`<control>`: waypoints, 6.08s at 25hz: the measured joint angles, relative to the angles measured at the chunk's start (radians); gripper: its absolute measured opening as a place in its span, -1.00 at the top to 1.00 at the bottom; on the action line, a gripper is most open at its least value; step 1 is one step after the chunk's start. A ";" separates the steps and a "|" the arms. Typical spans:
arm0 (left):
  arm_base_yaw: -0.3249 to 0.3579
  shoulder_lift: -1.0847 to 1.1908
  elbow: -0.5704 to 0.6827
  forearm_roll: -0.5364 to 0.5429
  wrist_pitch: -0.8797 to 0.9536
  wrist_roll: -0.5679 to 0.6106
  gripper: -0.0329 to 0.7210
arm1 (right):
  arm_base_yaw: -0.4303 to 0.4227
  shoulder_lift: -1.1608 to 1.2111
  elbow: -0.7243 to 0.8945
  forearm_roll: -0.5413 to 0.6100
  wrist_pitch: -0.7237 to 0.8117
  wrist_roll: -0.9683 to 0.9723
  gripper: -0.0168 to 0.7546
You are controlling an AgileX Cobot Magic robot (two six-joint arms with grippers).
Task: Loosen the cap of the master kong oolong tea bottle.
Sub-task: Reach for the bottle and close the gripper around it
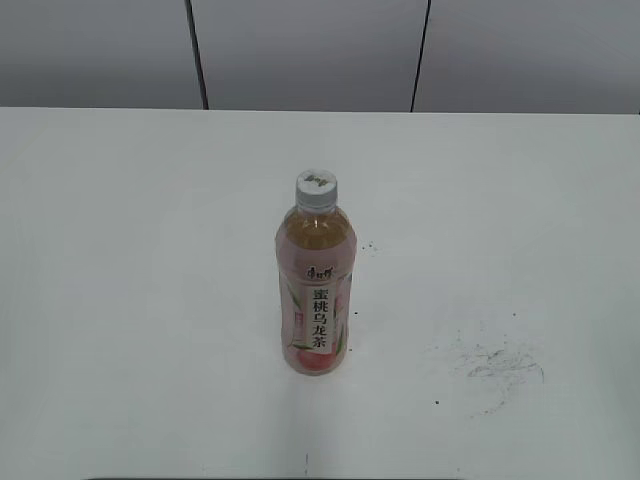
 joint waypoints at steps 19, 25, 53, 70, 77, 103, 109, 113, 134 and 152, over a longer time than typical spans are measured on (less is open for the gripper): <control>-0.006 0.218 0.038 -0.153 -0.514 0.000 0.23 | 0.000 0.006 0.000 -0.001 0.000 0.000 -0.34; -0.009 0.466 0.067 -0.177 -0.913 0.000 -0.08 | 0.000 0.006 0.000 -0.001 0.000 0.000 -0.34; -0.429 1.104 0.228 0.074 -1.491 -0.095 -0.64 | 0.000 0.006 0.000 -0.002 0.000 0.011 -0.34; -0.430 1.520 0.337 0.267 -1.953 -0.108 -0.57 | 0.000 0.006 0.000 -0.002 0.000 0.038 -0.34; -0.430 1.558 0.338 0.470 -2.169 -0.159 -0.56 | 0.000 0.006 0.000 -0.002 0.000 0.043 -0.34; -0.445 1.888 0.052 0.661 -2.232 -0.215 -0.58 | 0.000 0.006 0.000 -0.002 0.000 0.054 -0.34; -0.467 1.905 -0.001 0.658 -2.233 -0.229 -0.58 | 0.000 0.006 0.000 -0.002 0.000 0.055 -0.34; -0.467 1.905 -0.033 0.664 -2.233 -0.243 -0.58 | 0.000 0.006 0.000 -0.002 0.000 0.057 -0.34; -0.467 1.983 -0.077 0.704 -2.232 -0.293 -0.58 | 0.000 0.006 0.000 -0.009 0.000 0.067 -0.34; -0.469 1.983 -0.077 0.710 -2.236 -0.296 -0.27 | 0.000 0.006 0.000 0.020 -0.002 0.067 -0.34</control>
